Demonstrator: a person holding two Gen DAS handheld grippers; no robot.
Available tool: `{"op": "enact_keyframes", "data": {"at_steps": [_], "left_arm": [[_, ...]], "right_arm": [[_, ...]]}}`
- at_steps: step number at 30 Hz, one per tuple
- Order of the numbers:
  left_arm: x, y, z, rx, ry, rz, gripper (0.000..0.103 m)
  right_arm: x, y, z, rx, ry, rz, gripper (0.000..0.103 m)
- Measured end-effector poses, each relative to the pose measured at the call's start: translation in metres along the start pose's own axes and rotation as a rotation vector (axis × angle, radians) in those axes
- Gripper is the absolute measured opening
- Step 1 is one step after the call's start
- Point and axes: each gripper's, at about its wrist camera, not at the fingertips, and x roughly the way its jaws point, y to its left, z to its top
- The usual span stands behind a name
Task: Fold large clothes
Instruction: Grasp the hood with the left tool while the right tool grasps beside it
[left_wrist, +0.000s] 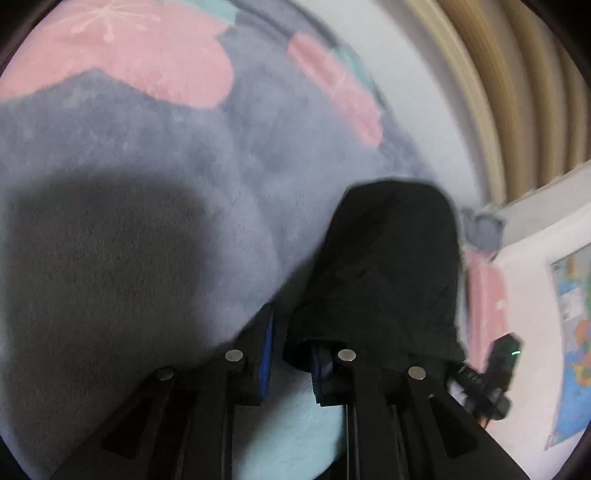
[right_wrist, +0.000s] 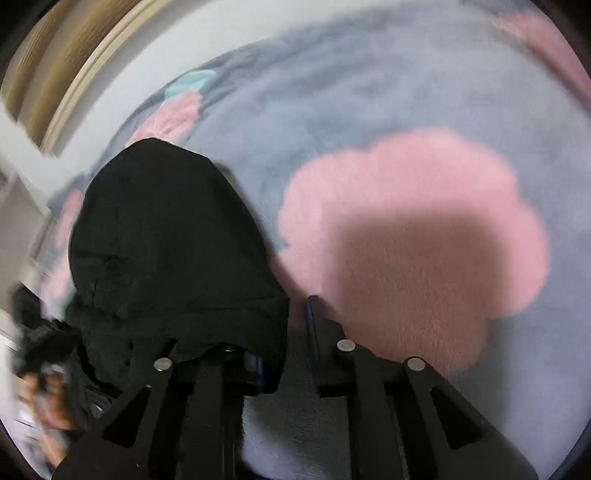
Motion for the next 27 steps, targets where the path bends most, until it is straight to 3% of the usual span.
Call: {"op": "enact_keyframes", "data": {"at_steps": [3,5,7,9,11,13,14,16,18,23,26,27], "left_arm": [[-0.009,-0.006,-0.005,0.032,-0.035,-0.02,0.02],[-0.015,-0.015,-0.006,0.052,-0.042,0.009,0.022],[-0.025,-0.03,-0.006,0.112,-0.026,0.044,0.023],[-0.048,-0.047,-0.011,0.205,-0.006,0.026,0.027],[-0.075,-0.064,-0.015,0.29,-0.026,0.002,0.043],[-0.098,-0.078,-0.01,0.331,-0.082,-0.008,0.063],[-0.108,-0.086,-0.005,0.348,-0.124,-0.028,0.071],[-0.108,-0.094,0.009,0.347,-0.153,-0.04,0.074],[-0.094,-0.092,0.022,0.324,-0.129,-0.057,0.074],[-0.035,-0.082,0.04,0.296,-0.071,0.018,0.074],[-0.008,-0.065,0.046,0.237,-0.043,-0.085,0.074],[0.003,-0.058,0.047,0.204,-0.02,-0.127,0.074]], "right_arm": [[-0.002,-0.011,0.001,0.037,-0.009,0.077,0.021],[-0.007,-0.012,0.0,0.047,-0.015,0.093,0.025],[-0.019,-0.009,-0.001,0.032,-0.001,0.088,0.037],[-0.041,0.002,-0.003,-0.023,0.0,0.08,0.048],[-0.066,0.011,-0.003,-0.084,-0.023,0.091,0.059],[-0.091,0.02,0.0,-0.118,-0.07,0.094,0.076],[-0.102,0.025,0.005,-0.137,-0.108,0.103,0.079],[-0.11,0.039,0.015,-0.173,-0.142,0.093,0.081],[-0.1,0.051,0.026,-0.203,-0.109,0.077,0.081],[-0.054,0.057,0.034,-0.257,-0.052,0.027,0.081],[-0.016,0.053,0.042,-0.261,0.003,0.055,0.081],[-0.003,0.052,0.043,-0.261,0.027,0.072,0.076]]}}
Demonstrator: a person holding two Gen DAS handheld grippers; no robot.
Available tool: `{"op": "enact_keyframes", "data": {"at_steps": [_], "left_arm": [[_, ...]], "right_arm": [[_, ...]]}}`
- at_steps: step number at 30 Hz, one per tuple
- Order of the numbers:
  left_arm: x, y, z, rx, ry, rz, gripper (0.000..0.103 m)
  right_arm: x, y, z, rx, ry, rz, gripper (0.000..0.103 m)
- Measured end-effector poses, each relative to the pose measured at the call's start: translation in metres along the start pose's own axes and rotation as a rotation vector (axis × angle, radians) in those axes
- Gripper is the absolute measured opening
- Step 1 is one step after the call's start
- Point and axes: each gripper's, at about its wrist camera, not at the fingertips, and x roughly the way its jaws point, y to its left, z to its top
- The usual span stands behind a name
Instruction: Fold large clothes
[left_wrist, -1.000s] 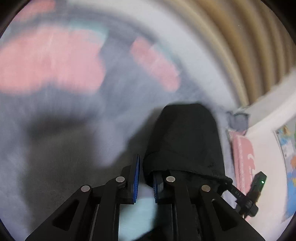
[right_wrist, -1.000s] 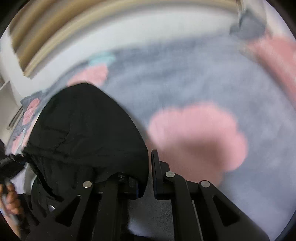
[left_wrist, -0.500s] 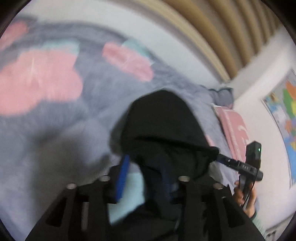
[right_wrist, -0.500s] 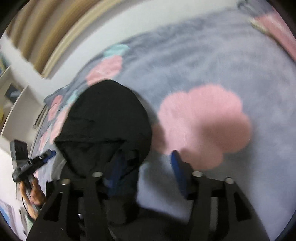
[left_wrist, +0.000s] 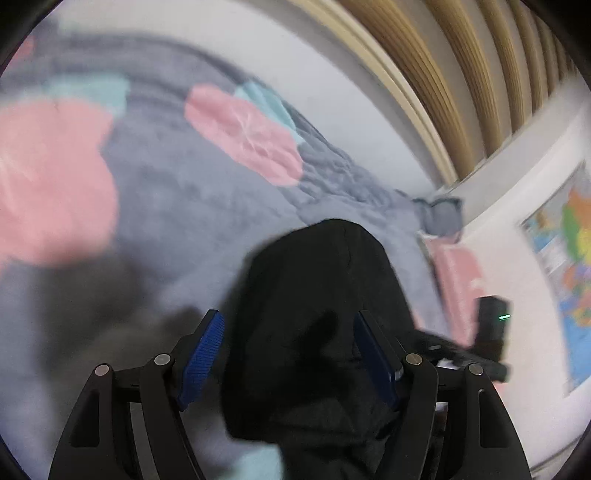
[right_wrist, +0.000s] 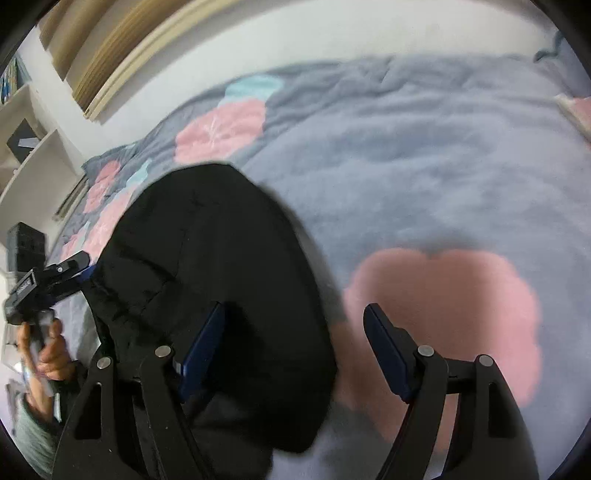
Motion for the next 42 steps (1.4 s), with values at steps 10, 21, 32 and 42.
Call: {"op": "enact_keyframes", "data": {"at_steps": [10,21,32,42], "left_arm": [[0.005,-0.031,-0.022,0.176,-0.012,-0.015,0.023],[-0.153,-0.147,-0.094,0.446,-0.162,-0.109,0.02],[-0.256,-0.192,-0.272,0.627,-0.108,-0.063,0.024],[-0.32,-0.137,-0.339,0.502,-0.048,0.089,0.025]], "right_arm": [[0.003,0.026,-0.015,-0.166,-0.042,0.038,0.027],[-0.176,0.124,-0.086,-0.458,-0.316,-0.059,0.018],[-0.291,0.172,-0.248,-0.519,-0.443,-0.126,0.017],[-0.27,0.15,-0.333,-0.397,-0.213,-0.162,0.026]]}}
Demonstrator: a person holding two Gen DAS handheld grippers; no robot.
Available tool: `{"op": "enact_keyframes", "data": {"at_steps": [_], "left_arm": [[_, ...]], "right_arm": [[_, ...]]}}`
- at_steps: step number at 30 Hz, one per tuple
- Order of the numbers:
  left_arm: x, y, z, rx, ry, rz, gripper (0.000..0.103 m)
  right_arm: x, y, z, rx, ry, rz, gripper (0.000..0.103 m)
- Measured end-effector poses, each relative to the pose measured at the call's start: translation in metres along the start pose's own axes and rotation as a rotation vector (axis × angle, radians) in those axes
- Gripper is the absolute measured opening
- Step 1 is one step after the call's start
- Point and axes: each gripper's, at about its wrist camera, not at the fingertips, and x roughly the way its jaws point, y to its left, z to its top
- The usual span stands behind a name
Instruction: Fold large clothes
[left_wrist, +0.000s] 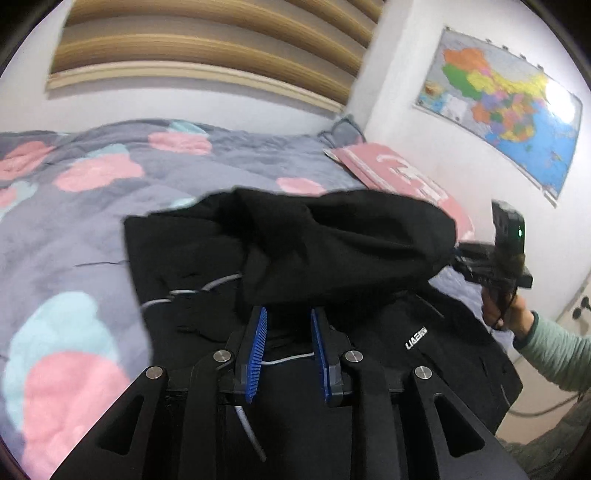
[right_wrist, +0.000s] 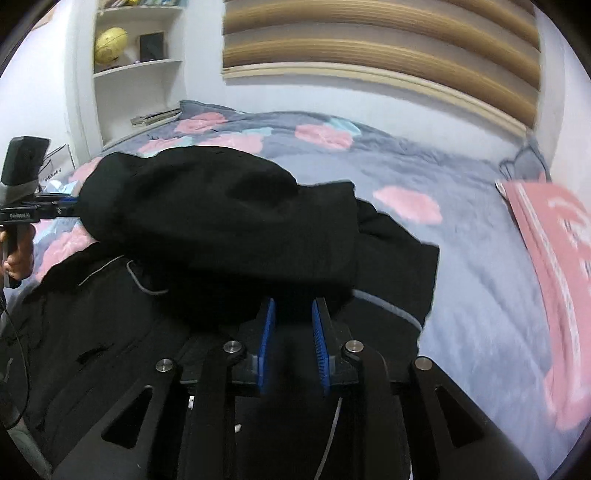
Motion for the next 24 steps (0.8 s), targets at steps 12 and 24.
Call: {"op": "enact_keyframes", "data": {"at_steps": [12,24], "left_arm": [[0.004,-0.089,0.111,0.111,-0.006,0.042,0.028],[0.141,-0.015,0.024,-0.234,0.246,-0.012,0.04]], "right_arm": [[-0.06,0.011,0.126,0.167,-0.095,0.045,0.061],[0.1,0.044,0.049,0.185,0.321,0.1,0.06]]}}
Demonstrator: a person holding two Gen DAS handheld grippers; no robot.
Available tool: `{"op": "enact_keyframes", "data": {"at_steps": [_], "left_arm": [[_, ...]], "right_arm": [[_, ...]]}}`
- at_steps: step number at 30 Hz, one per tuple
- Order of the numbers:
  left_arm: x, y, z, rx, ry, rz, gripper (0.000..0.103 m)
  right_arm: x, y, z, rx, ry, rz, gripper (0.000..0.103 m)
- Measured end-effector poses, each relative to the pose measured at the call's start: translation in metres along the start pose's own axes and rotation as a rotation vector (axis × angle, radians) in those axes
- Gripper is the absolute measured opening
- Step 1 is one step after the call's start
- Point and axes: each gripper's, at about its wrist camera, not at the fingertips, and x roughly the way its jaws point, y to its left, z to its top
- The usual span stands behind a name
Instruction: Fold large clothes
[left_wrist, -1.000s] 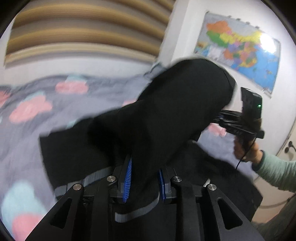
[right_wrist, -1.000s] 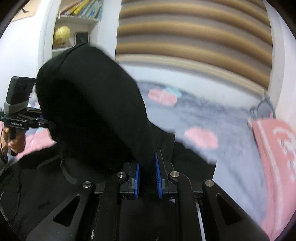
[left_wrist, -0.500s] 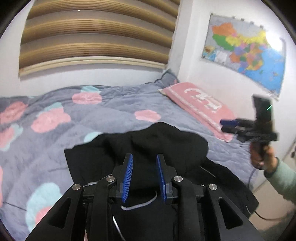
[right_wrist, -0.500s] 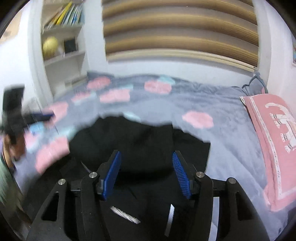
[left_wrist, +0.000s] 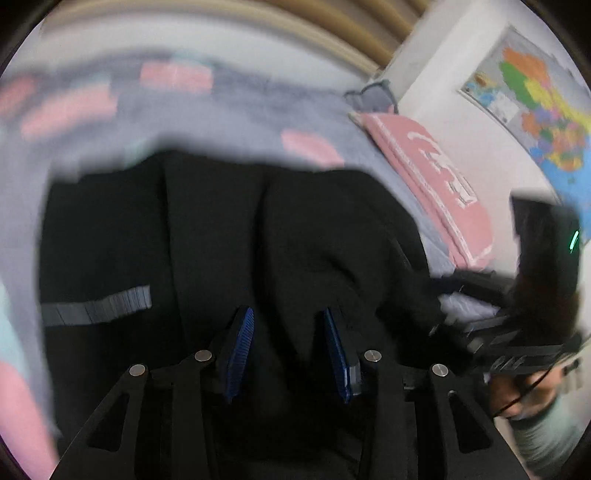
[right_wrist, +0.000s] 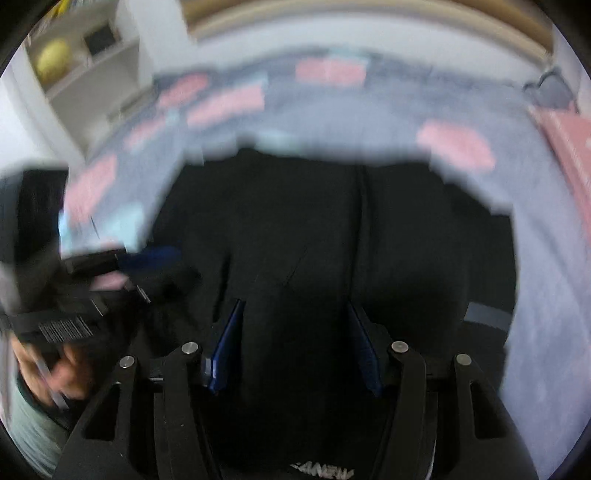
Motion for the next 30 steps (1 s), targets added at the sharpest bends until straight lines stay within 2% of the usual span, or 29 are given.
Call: {"op": "enact_keyframes", "data": {"at_steps": [2,5,8,9,11,13,16,17,19,20,22,25,27,30], "left_arm": [[0.017,0.016,-0.018,-0.06,0.03,-0.019,0.039],[0.015,0.013,-0.023,-0.038,0.002,-0.009,0.039],[-0.003,-0.005,-0.023,0.034,-0.018,0.044,0.039],[-0.013,-0.014,-0.025,0.061,-0.036,0.047,0.039],[-0.034,-0.029,-0.03,0.099,-0.08,0.006,0.039],[-0.046,-0.039,-0.035,0.105,-0.12,-0.032,0.039],[-0.041,-0.035,-0.036,0.05,-0.151,0.013,0.039],[-0.032,-0.026,-0.036,0.007,-0.132,0.035,0.039],[0.003,-0.006,-0.038,-0.09,-0.014,0.061,0.039],[0.014,0.001,-0.041,-0.12,0.021,0.061,0.039],[0.023,0.009,-0.045,-0.165,0.029,0.035,0.039],[0.008,0.007,-0.044,-0.181,0.023,0.037,0.039],[-0.017,0.0,-0.05,-0.154,-0.021,0.047,0.039],[-0.058,-0.01,-0.065,-0.102,-0.079,0.096,0.039]], "right_arm": [[0.027,-0.006,-0.03,0.018,0.053,0.021,0.06],[0.037,-0.007,-0.045,0.001,0.005,-0.003,0.059],[0.015,-0.003,-0.039,0.006,-0.009,0.022,0.06],[0.004,-0.001,-0.043,0.007,-0.026,0.038,0.06],[-0.02,0.003,-0.045,0.007,-0.079,0.066,0.06],[-0.04,0.009,-0.047,-0.001,-0.142,0.072,0.06],[-0.034,0.016,-0.048,-0.024,-0.138,0.04,0.06],[-0.026,0.015,-0.052,-0.022,-0.116,0.018,0.06],[0.005,0.014,-0.056,0.006,-0.04,-0.016,0.059],[0.019,0.008,-0.056,0.028,-0.007,-0.022,0.059],[0.032,-0.002,-0.061,0.069,0.004,-0.003,0.059],[0.02,-0.004,-0.065,0.092,-0.01,0.014,0.059],[0.003,-0.004,-0.071,0.107,-0.021,0.041,0.059],[-0.029,-0.005,-0.087,0.127,-0.052,0.035,0.059]]}}
